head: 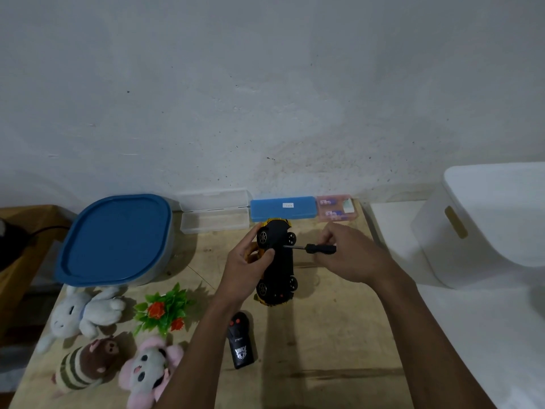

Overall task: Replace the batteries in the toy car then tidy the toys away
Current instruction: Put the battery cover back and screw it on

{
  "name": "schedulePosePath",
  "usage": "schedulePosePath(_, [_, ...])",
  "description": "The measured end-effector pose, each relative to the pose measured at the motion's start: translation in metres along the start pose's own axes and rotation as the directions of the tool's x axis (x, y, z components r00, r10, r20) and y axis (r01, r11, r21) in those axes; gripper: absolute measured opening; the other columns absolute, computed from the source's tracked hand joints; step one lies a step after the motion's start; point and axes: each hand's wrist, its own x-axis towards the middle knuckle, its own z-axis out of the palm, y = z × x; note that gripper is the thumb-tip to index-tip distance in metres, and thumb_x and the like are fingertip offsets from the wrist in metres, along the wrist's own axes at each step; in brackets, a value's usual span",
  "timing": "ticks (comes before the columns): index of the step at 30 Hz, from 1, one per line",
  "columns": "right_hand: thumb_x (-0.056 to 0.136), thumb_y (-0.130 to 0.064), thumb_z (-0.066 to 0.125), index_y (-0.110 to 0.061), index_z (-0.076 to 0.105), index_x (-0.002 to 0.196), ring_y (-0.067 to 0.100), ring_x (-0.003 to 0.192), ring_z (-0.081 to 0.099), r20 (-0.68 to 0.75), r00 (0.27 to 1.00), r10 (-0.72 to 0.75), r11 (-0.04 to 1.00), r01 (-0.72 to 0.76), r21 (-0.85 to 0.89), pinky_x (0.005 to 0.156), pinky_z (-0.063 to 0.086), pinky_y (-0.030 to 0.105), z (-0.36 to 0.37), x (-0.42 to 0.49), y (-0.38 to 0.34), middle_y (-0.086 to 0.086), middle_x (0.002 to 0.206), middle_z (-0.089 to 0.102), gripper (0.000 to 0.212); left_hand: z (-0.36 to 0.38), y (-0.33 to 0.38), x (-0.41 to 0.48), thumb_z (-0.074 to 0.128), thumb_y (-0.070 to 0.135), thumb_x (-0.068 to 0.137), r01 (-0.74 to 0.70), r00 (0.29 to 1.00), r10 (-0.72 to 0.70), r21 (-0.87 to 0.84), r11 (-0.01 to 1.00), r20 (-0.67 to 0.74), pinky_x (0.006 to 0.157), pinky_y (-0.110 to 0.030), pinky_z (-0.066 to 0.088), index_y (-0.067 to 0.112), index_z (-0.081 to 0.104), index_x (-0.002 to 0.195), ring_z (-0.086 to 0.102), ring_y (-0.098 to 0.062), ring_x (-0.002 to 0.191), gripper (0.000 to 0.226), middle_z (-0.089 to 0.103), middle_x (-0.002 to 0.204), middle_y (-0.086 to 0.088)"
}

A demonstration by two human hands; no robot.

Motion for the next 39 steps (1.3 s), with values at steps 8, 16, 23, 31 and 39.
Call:
schedulePosePath(8, [0.091,-0.048,0.056,-0.03,0.053,0.104,0.007,0.077,0.058,-0.002,1.0,-0.001,0.997,0.001,-0.072,0.065,0.047,0.029,0.01,-0.004,-0.01,-0.013,0.088,0.062,0.023,0.0,-0.001,-0.001,0.062,-0.001,0.093,0.001,1.0,-0.001,0.004,1.0,-0.013,0.073,-0.012,0.053,0.029,0.051,0.14,0.069,0.004,0.091,0.058,0.071,0.113,0.007])
schedulePosePath(16, [0.09,-0.045,0.06,-0.023,0.065,0.078,0.013,0.077,0.063,-0.101,0.995,0.001,1.0,0.001,0.02,0.072,0.053,0.036,0.009,-0.002,-0.008,-0.005,0.079,0.066,0.025,-0.002,0.001,-0.002,0.062,0.001,0.093,-0.003,1.0,0.004,0.036,0.999,-0.014,0.071,-0.007,0.051,0.028,0.049,0.141,0.066,0.012,0.088,0.057,0.069,0.108,0.014])
schedulePosePath(23, [0.087,-0.041,0.065,-0.025,0.049,0.097,0.008,0.079,0.057,0.032,0.999,0.04,0.998,-0.041,0.042,0.06,0.041,0.026,0.008,-0.002,-0.006,-0.012,0.086,0.058,0.025,-0.003,0.005,-0.002,0.062,-0.001,0.092,-0.004,1.0,0.005,0.04,0.999,-0.018,0.072,-0.009,0.052,0.023,0.049,0.143,0.067,0.01,0.087,0.058,0.069,0.109,0.011])
schedulePosePath(31, [0.092,-0.044,0.058,-0.024,0.069,0.083,0.016,0.079,0.065,-0.066,0.998,-0.008,0.999,0.012,0.053,0.072,0.051,0.035,0.006,-0.003,-0.009,-0.002,0.082,0.069,0.025,-0.006,0.008,-0.002,0.062,-0.001,0.092,-0.01,1.0,0.01,0.041,0.999,-0.001,0.07,-0.008,0.051,0.021,0.047,0.145,0.066,0.013,0.085,0.059,0.068,0.112,0.007])
schedulePosePath(39, [0.085,-0.033,0.067,-0.024,0.053,0.09,0.011,0.077,0.058,-0.022,0.999,0.024,0.999,-0.023,0.047,0.064,0.045,0.03,0.009,-0.011,-0.019,-0.007,0.086,0.061,0.018,-0.02,0.015,-0.008,0.064,0.004,0.093,-0.024,1.0,0.023,0.053,0.998,0.015,0.071,-0.008,0.052,0.026,0.046,0.146,0.065,0.012,0.089,0.061,0.068,0.113,0.012])
